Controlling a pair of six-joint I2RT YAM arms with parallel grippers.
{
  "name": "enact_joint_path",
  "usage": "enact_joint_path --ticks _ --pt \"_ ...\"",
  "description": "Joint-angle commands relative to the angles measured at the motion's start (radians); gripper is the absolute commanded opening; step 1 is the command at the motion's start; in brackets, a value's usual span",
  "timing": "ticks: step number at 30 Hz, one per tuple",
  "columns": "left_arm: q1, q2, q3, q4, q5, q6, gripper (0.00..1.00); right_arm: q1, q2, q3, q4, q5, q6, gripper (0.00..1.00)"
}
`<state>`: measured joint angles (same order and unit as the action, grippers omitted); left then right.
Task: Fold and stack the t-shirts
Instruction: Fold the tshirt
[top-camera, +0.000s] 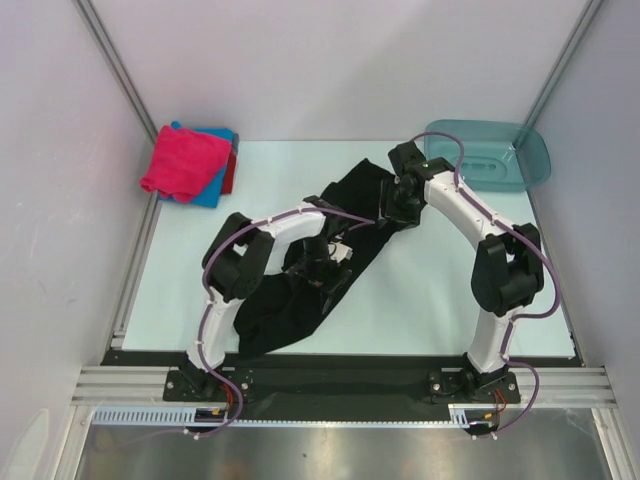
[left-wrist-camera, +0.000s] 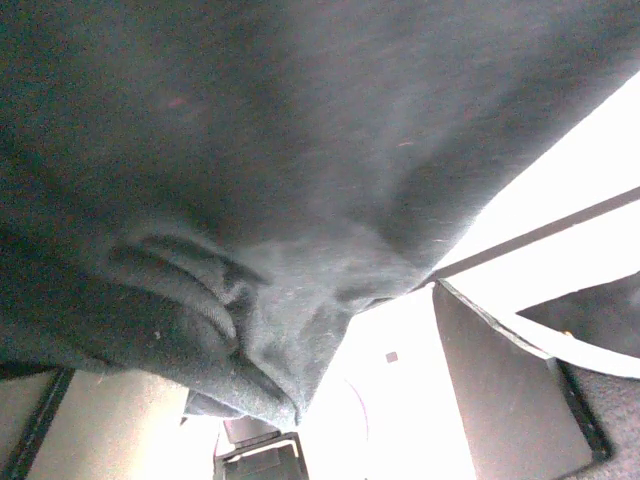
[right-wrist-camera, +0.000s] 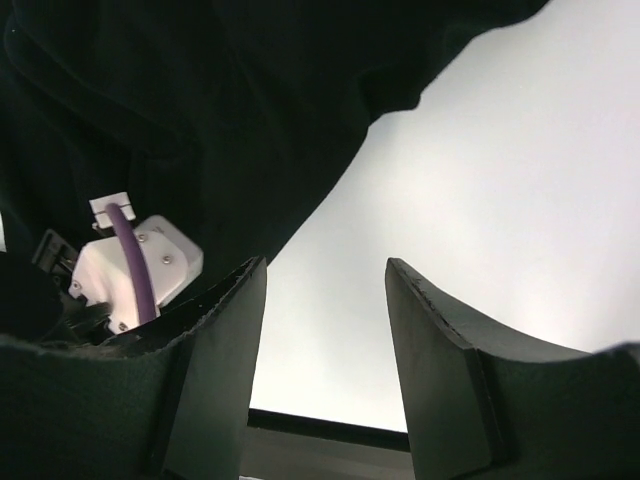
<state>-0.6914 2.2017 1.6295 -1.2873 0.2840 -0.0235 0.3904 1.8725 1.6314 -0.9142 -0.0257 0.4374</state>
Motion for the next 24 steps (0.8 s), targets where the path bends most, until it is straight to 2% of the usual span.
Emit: enact_joint_path --ticks 1,11,17,22,24 --pt "-0.037 0.041 0.052 0.103 0.150 -0.004 1.00 -0.005 -0.065 -0.016 -0.017 0.024 0.006 0.57" --pt "-0.112 0.087 0.128 0.121 0.271 0.079 1.00 -0.076 -0.066 -0.036 -0.006 0.090 0.061 0.58" --pt "-0.128 0.078 0.135 0.163 0.430 0.076 1.00 -0.111 0.068 0.095 -0.078 0.153 0.087 0.58" --pt "-0.148 0.059 0.138 0.215 0.521 0.039 1.00 -0.110 0.204 0.188 -0.069 0.142 0.078 0.58" --pt "-0.146 0.059 0.161 0.258 0.604 0.031 1.00 -0.111 0.230 0.205 -0.054 0.148 0.086 0.58"
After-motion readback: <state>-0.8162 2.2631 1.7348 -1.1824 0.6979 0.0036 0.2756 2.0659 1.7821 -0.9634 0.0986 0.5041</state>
